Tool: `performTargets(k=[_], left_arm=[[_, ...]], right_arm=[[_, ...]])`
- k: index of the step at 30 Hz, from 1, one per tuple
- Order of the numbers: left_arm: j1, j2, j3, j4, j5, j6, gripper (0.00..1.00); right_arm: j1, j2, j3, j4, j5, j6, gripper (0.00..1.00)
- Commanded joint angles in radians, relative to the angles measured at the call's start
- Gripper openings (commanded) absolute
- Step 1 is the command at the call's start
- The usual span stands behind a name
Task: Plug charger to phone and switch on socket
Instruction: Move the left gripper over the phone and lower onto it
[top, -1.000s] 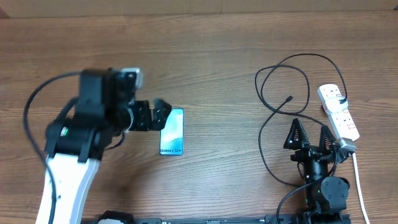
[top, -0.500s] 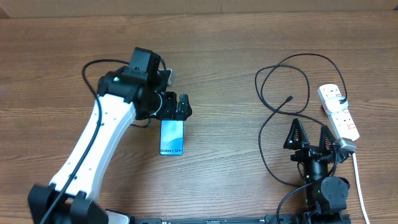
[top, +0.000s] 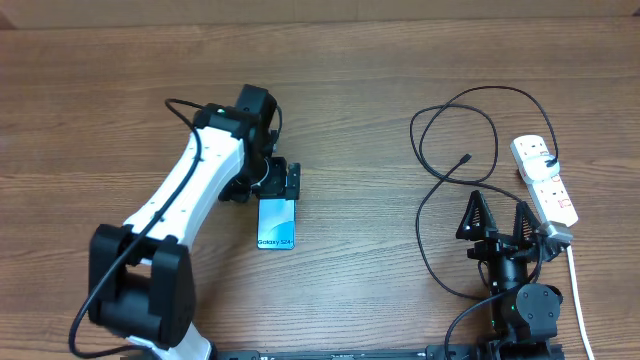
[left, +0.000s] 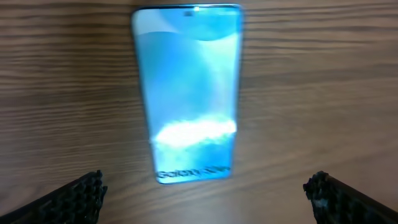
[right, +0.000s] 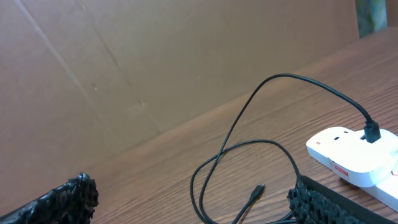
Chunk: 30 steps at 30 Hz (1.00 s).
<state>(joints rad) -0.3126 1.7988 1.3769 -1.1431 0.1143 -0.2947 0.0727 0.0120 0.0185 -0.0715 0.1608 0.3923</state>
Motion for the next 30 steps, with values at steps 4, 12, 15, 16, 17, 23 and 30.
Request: performTargets(k=[4, 12, 15, 16, 17, 23, 30], left_arm=[[-0.038, 0.07, 0.018, 0.037, -0.104, -0.108, 0.99], [-0.042, 0.119, 0.016, 0.085, -0.103, -0.151, 1.0], [-0.042, 0.14, 0.015, 0.082, -0.103, -0.156, 1.0], [-0.042, 0.146, 0.015, 0.082, -0.103, -0.156, 1.0], [-0.042, 0.159, 0.015, 0.084, -0.103, -0.155, 0.99], [-0.042, 0.239, 0.013, 0.102, -0.095, -0.153, 1.0], [-0.043, 0.291, 0.013, 0.089, -0.076, -0.124, 1.0]], right_arm=[[-0.003, -0.009, -0.011, 0.005, -0.002, -0.004, 1.0], [-0.003, -0.009, -0.011, 0.005, -0.002, -0.004, 1.0], [-0.003, -0.009, -0.011, 0.005, -0.002, -0.004, 1.0], [-0.003, -0.009, -0.011, 0.005, -0.002, -0.004, 1.0], [-0.003, -0.009, -0.011, 0.005, -0.002, -0.004, 1.0], [-0.003, -0.009, -0.011, 0.005, -0.002, -0.004, 1.0], [-0.003, -0.009, -0.011, 0.005, -0.002, -0.004, 1.0]])
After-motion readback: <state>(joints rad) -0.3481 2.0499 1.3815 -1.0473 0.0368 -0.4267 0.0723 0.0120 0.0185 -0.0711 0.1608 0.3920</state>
